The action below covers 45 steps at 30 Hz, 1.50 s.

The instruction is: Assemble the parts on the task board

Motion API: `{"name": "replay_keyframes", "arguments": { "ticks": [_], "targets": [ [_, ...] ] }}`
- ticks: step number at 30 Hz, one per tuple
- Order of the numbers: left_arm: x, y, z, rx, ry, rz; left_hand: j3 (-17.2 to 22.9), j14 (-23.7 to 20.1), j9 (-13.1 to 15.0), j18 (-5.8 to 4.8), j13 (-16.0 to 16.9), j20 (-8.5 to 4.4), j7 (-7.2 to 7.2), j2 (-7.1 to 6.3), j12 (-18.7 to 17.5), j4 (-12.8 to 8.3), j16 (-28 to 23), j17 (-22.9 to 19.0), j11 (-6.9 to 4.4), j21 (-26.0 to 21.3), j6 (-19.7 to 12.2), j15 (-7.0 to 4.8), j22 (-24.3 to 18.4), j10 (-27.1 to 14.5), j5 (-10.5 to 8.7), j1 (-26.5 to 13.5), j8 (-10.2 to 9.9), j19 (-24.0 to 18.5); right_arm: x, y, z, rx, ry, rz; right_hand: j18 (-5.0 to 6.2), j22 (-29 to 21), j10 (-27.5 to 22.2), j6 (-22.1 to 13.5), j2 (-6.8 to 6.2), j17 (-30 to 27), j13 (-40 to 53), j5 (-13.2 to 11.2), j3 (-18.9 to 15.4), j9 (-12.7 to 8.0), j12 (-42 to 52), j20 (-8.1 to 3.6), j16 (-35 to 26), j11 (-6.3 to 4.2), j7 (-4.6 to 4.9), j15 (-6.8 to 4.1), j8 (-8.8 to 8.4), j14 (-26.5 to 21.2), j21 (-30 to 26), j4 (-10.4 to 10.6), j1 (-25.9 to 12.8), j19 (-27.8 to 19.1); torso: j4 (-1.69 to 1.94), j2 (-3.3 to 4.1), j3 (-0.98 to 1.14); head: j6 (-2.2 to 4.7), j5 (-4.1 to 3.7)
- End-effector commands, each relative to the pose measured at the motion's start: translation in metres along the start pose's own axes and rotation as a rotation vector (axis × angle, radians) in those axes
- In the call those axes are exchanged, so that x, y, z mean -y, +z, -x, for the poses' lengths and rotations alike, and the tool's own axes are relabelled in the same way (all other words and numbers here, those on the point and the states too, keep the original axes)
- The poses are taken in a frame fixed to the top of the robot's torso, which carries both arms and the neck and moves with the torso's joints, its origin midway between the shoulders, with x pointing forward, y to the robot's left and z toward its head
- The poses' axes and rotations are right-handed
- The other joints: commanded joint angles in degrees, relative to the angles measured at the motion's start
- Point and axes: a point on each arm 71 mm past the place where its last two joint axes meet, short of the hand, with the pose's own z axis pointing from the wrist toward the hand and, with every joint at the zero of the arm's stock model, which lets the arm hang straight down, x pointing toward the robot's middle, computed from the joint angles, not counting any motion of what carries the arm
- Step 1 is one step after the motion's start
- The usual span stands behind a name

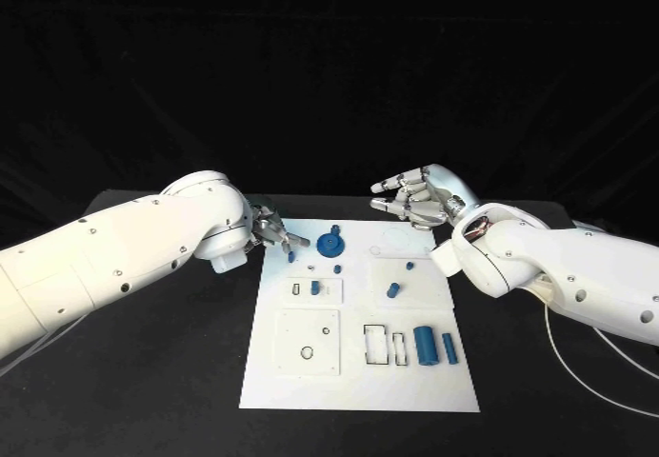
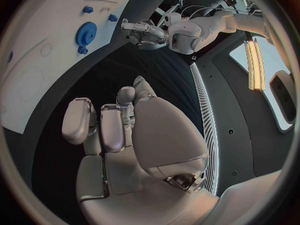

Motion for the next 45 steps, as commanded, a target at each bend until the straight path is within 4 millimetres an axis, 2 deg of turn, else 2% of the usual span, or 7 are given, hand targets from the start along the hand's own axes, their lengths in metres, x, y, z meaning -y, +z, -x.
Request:
{"name": "replay_keyframes", "arguments": {
  "ticks": [1, 5, 16, 20, 24, 35, 45],
  "targets": [
    [0.002, 0.003, 0.005, -0.035, 0.045, -0.013, -0.5, 6.0, -0.4, 0.38, -0.5, 0.61, 0.15, 0.03, -0.6, -0.1, 0.2, 15.1, 0.12, -0.3, -0.4, 0.50, 7.1, -0.6, 0.33, 0.7, -0.4, 1.6, 0.000, 0.000, -0.002, -0.014, -0.006, 0.003, 1.14, -0.1, -0.3, -0.4, 0.02, -0.1, -0.1, -0.3, -0.3, -0.1, -0.3, 0.00, -0.4, -0.08, 0.06, -0.17, -0.18, 1.6, -0.4, 0.0, -0.6, -0.5, 0.04, 0.15, -0.06, 0.10, -0.16],
    [0.001, 0.006, 0.013, -0.034, 0.068, 0.007, -0.7, 6.0, -0.5, 0.35, -0.5, 0.71, 0.19, 0.20, -0.5, 0.0, 0.2, 15.1, 0.18, -0.2, -0.2, 0.57, 7.2, -0.6, 0.36, 1.0, -0.5, 1.6, 0.001, 0.001, -0.002, -0.015, -0.005, 0.002, 1.14, -0.1, -0.3, -0.4, 0.02, -0.1, -0.1, -0.3, -0.3, -0.1, -0.3, 0.00, -0.4, -0.08, 0.06, -0.17, -0.18, 1.6, -0.4, 0.0, -0.6, -0.5, -0.04, 0.37, -0.18, 0.14, -0.10],
    [-0.005, 0.015, 0.025, -0.048, 0.108, 0.062, -1.4, 6.0, 0.0, 0.30, -0.3, 0.85, -0.15, 0.99, -0.1, 0.2, 0.2, 15.1, -0.03, 0.0, 1.3, 0.52, 7.5, -0.4, 0.43, 2.0, 0.4, 1.8, 0.001, 0.001, -0.003, -0.014, -0.009, -0.002, 1.14, -0.1, -0.3, -0.4, 0.10, -0.1, -0.1, -0.2, -0.2, -0.1, -0.3, 0.00, -0.5, -0.10, 0.06, -0.18, -0.17, 1.6, -0.4, -0.1, -0.5, -0.5, -0.01, 0.44, -0.09, -0.35, 0.21],
    [-0.003, 0.018, 0.024, -0.058, 0.120, 0.062, -1.7, 6.0, 0.3, 0.28, -0.2, 0.81, -0.28, 1.12, 0.1, 0.2, 0.2, 15.1, -0.13, 0.0, 1.5, 0.45, 7.6, -0.3, 0.42, 2.2, 0.8, 1.9, 0.002, 0.002, -0.003, -0.013, -0.010, -0.002, 1.15, -0.2, -0.4, -0.4, 0.12, -0.1, -0.1, -0.2, -0.2, -0.1, -0.3, -0.01, -0.5, -0.10, 0.05, -0.18, -0.17, 1.6, -0.5, -0.1, -0.4, -0.5, 0.01, 0.38, -0.22, -0.49, 0.35],
    [0.001, 0.020, 0.021, -0.064, 0.125, 0.052, -1.9, 6.0, 0.5, 0.31, -0.3, 0.78, -0.34, 1.21, 0.1, 0.4, 0.2, 15.1, -0.18, -0.1, 1.7, 0.41, 7.5, -0.3, 0.39, 2.2, 1.0, 1.8, 0.001, 0.003, -0.004, -0.015, -0.009, 0.001, 1.15, -0.2, -0.4, -0.4, 0.12, -0.1, -0.1, -0.2, -0.2, -0.1, -0.3, -0.01, -0.5, -0.10, 0.05, -0.18, -0.17, 1.6, -0.5, -0.1, -0.4, -0.5, -0.14, 0.39, -0.17, -0.57, 0.39],
    [0.011, 0.026, 0.012, -0.077, 0.122, 0.024, -2.4, 6.0, 1.0, 0.27, 0.0, 0.70, -0.47, 1.45, 0.4, 0.7, 0.2, 15.1, -0.29, 0.0, 1.7, 0.31, 7.7, -0.2, 0.31, 2.1, 1.4, 1.9, 0.000, 0.004, -0.007, -0.018, -0.006, 0.004, 1.15, -0.2, -0.4, -0.4, 0.12, -0.1, -0.1, -0.2, -0.2, -0.1, -0.3, -0.01, -0.5, -0.10, 0.05, -0.18, -0.17, 1.6, -0.5, -0.1, -0.4, -0.5, -0.12, 0.38, -0.14, -0.54, 0.44],
    [0.009, 0.031, 0.006, -0.103, 0.135, 0.036, -2.7, 6.0, 2.0, 0.23, 0.1, 0.53, -0.67, 2.06, 0.8, 0.2, 0.2, 15.1, -0.48, 0.1, 1.6, 0.14, 7.9, 0.0, 0.39, 3.8, 2.0, 2.0, -0.001, 0.004, -0.008, -0.022, -0.004, 0.006, 1.15, -0.2, -0.4, -0.4, 0.12, -0.1, -0.1, -0.2, -0.2, -0.1, -0.3, -0.01, -0.5, -0.10, 0.05, -0.18, -0.17, 1.6, -0.5, -0.1, -0.4, -0.5, -0.12, 0.41, -0.16, -0.61, 0.34]
  ]
}}
